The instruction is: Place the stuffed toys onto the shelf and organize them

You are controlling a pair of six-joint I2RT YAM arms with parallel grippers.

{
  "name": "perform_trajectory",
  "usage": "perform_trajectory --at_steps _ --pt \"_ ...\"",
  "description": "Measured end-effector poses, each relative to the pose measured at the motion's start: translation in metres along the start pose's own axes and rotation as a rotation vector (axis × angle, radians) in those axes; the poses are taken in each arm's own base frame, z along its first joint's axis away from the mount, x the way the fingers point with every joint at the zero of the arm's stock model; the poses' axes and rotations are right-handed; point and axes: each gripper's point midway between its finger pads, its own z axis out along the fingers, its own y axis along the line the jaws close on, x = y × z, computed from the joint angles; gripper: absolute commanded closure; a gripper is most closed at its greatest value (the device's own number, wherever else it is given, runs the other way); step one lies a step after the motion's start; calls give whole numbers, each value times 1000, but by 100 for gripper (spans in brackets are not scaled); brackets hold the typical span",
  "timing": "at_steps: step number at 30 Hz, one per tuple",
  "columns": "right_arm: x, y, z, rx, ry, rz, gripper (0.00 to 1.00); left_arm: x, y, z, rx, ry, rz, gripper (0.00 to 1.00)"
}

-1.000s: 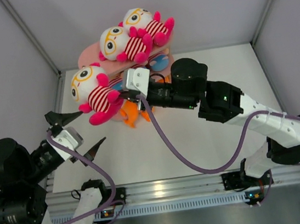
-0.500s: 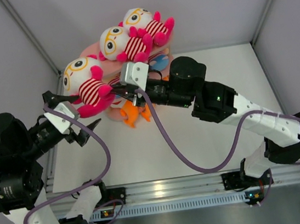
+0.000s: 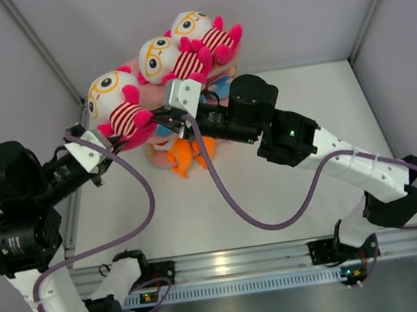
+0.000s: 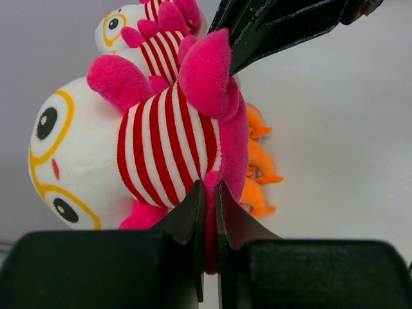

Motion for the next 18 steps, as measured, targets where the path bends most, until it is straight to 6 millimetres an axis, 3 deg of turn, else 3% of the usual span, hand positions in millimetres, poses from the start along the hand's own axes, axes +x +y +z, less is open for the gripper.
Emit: perform_trajectory --at_steps 1,4,6,8,9,12,15,18 --pt "2 0 1 -3 -1 1 100 3 2 1 -4 6 6 99" --pt "15 -3 4 -5 8 7 84 13 14 7 -36 31 26 100" --pt "25 -9 7 6 21 19 78 20 27 12 -65 54 30 100" --pt "34 -19 12 32 23 44 73 30 44 21 -92 82 26 100" --pt "39 -28 14 54 23 64 61 35 51 26 -98 94 20 100" --pt "55 -51 15 113 39 112 48 51 68 42 -94 123 -10 100" --pt "62 -69 12 167 41 139 44 68 81 58 -86 149 -39 100" --pt "68 -73 7 194 42 155 41 81 83 66 -71 159 -56 100"
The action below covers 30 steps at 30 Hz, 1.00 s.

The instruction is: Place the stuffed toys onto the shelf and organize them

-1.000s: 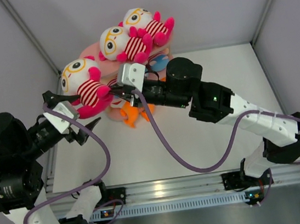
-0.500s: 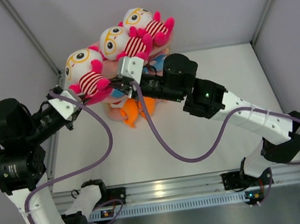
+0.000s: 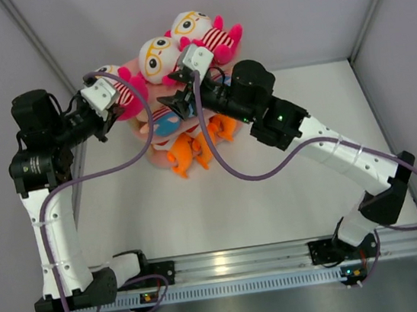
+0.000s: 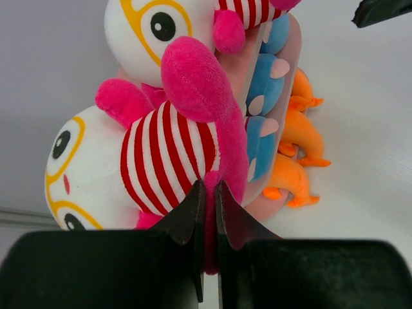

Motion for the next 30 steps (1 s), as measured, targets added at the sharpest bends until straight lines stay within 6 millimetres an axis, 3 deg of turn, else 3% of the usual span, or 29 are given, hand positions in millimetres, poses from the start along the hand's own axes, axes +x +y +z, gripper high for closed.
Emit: perform_trajectory --at_steps 8,13,21,30 --pt "7 -3 -30 36 10 13 36 -5 -4 6 48 -50 45 100" --pt "-7 -10 -53 69 -19 11 34 -8 -8 15 109 -90 74 100" --pt "-23 -23 -91 128 -50 11 34 4 -13 35 195 -111 75 100" --pt "-18 -26 -95 139 -34 16 33 -6 -24 38 254 -166 98 100"
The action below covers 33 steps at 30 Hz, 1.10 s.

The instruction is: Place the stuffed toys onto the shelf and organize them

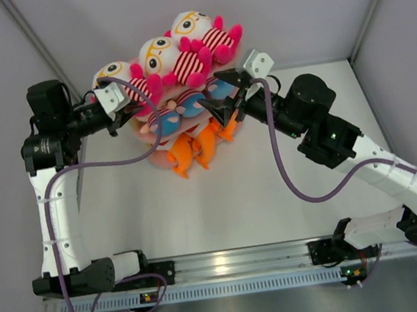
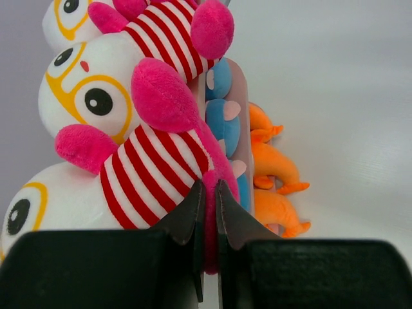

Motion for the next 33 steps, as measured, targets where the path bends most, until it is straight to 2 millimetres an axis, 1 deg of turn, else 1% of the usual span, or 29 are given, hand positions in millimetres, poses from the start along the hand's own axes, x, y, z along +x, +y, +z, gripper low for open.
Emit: perform_trajectory --at_steps 5,11,14,16,17,18,19,21,22,24,25,29,33 --pt "3 1 0 0 12 12 32 -1 -2 3 19 -12 9 100" --pt "16 2 0 5 41 14 30 13 1 17 65 -17 -16 100" --pt "24 1 -1 10 61 13 29 16 0 22 85 -25 -27 100" --pt "28 -1 -1 17 70 14 27 16 0 23 90 -28 -29 96" --pt "29 -1 -1 19 73 14 27 15 1 24 90 -29 -27 92" --pt "29 -2 -1 22 75 18 26 15 1 24 90 -30 -26 80" --pt "30 -2 -1 23 75 20 25 14 2 24 88 -30 -21 73" --pt "32 -2 -2 25 81 24 24 14 2 24 86 -31 -18 60" --pt "34 -2 -2 26 83 27 24 14 2 24 85 -30 -17 49" --pt "39 -2 -2 31 94 32 24 14 3 23 82 -28 -14 41" --pt "42 -1 -2 32 99 35 24 14 4 23 77 -23 -12 35" --pt "51 0 -6 36 117 44 23 17 7 21 49 6 -13 25" --pt "57 -2 -11 44 128 52 23 17 10 17 20 28 -19 22"
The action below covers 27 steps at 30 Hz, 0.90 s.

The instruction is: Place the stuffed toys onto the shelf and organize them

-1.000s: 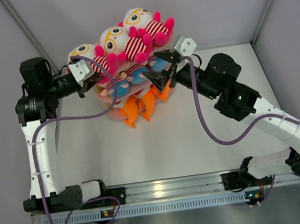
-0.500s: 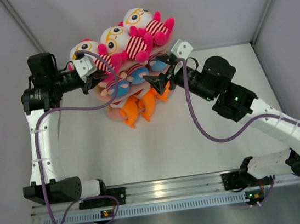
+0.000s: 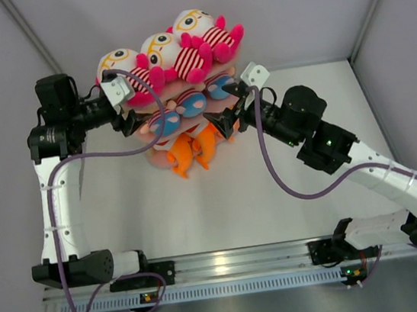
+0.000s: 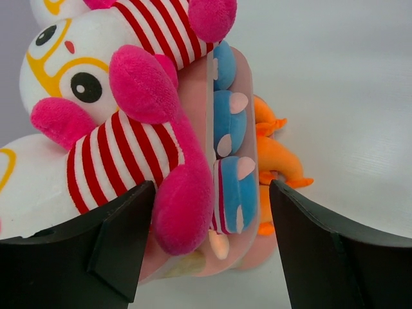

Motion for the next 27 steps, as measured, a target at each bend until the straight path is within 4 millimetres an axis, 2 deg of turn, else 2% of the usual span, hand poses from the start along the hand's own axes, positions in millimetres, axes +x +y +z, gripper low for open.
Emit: perform_trajectory --at_steps 6,10,12,15,18,19,21,23,25,27 --pt "0 -3 -9 13 -6 14 22 -7 -1 -8 -32 9 6 17" --pt "0 -7 -15 29 -3 24 20 -14 -5 -16 -56 14 -2 3" --pt "3 -13 -18 61 11 34 19 -18 -4 -21 -84 23 -20 2" --pt "19 -31 -28 155 84 65 15 -19 6 -38 -212 84 -79 2" --pt "51 -63 -51 314 197 139 11 -9 12 -72 -434 190 -144 2" --pt "64 -75 -63 370 236 171 11 -1 11 -84 -507 231 -159 2" --pt "98 -105 -93 498 321 233 8 29 0 -111 -656 338 -217 2" --pt "141 -136 -134 646 405 311 8 64 -17 -134 -773 450 -273 2" --pt "185 -160 -178 771 480 401 7 109 -38 -147 -844 579 -342 2" --pt "226 -176 -218 889 550 497 7 154 -58 -148 -850 700 -412 2"
